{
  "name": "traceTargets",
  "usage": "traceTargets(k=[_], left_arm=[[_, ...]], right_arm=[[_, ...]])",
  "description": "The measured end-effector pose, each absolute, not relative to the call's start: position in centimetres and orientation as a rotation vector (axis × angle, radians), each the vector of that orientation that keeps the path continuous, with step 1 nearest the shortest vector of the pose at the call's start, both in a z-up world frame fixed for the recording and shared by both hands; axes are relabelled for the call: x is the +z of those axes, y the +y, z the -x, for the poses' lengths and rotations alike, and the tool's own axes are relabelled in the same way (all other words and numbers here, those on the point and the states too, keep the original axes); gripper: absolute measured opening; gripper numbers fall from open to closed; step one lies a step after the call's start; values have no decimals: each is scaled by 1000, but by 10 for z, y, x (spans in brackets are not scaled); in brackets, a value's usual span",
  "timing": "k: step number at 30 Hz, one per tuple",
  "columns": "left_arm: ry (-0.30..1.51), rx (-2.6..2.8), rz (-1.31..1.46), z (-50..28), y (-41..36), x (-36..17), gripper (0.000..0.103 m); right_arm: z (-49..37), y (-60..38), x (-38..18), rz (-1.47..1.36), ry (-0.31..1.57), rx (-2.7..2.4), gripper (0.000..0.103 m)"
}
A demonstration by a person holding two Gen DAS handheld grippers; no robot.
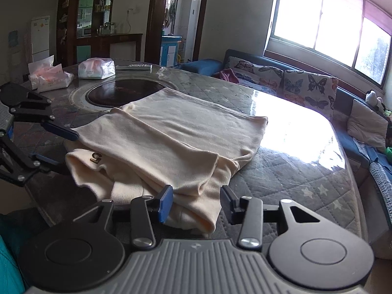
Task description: Fold clothes
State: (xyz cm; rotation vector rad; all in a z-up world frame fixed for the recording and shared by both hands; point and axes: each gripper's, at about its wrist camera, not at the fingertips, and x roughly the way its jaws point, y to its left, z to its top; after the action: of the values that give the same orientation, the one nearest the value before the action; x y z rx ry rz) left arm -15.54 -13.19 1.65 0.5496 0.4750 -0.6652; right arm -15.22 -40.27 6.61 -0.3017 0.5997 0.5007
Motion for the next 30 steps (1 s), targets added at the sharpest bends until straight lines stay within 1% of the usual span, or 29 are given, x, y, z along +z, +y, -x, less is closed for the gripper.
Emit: traceTargets(k=[1,2,3,4,5,9,10,11,13,21,24,26,27,28,29,30], left_arm=[[476,-664,-536,153,-131,18,27],[477,-664,-522,150,-131,20,25],[478,-663,-509,147,-130,21,18],[479,-662,-495,145,-129,23,12],[480,-661,-481,142,-129,24,11],[483,-657,-427,132,-126,30,9],[485,-656,-412,129,-125,32,9],[492,-654,-392,123,-124,34,9],[508,-650,-350,112,-122,38,8],[550,-660,-275,84,-116,45,8],[564,-667,-265,81,-115,43,8],[568,-671,-264,82,-114,42,8],[568,-675,-263,83,-113,41,9],[568,-679,-263,85,-113,41,9],[568,-683,-263,86,-112,40,12],[565,-684,-270,89,-110,40,15]], right_arm=[[155,-403,66,307,601,501,44],[158,-404,66,313,602,501,44],[161,-404,66,320,602,503,45],[163,-404,66,328,602,506,48],[166,-404,67,336,603,510,52],[174,-401,66,385,609,545,54],[175,-399,65,399,607,560,56],[177,-397,65,413,604,572,60],[179,-390,62,458,587,603,62],[165,-362,53,554,512,677,60],[151,-358,51,558,520,693,52],[141,-355,50,566,536,708,38],[136,-354,50,569,550,715,35],[133,-353,50,571,568,718,27],[131,-353,50,568,582,722,23],[128,-355,51,554,595,728,20]])
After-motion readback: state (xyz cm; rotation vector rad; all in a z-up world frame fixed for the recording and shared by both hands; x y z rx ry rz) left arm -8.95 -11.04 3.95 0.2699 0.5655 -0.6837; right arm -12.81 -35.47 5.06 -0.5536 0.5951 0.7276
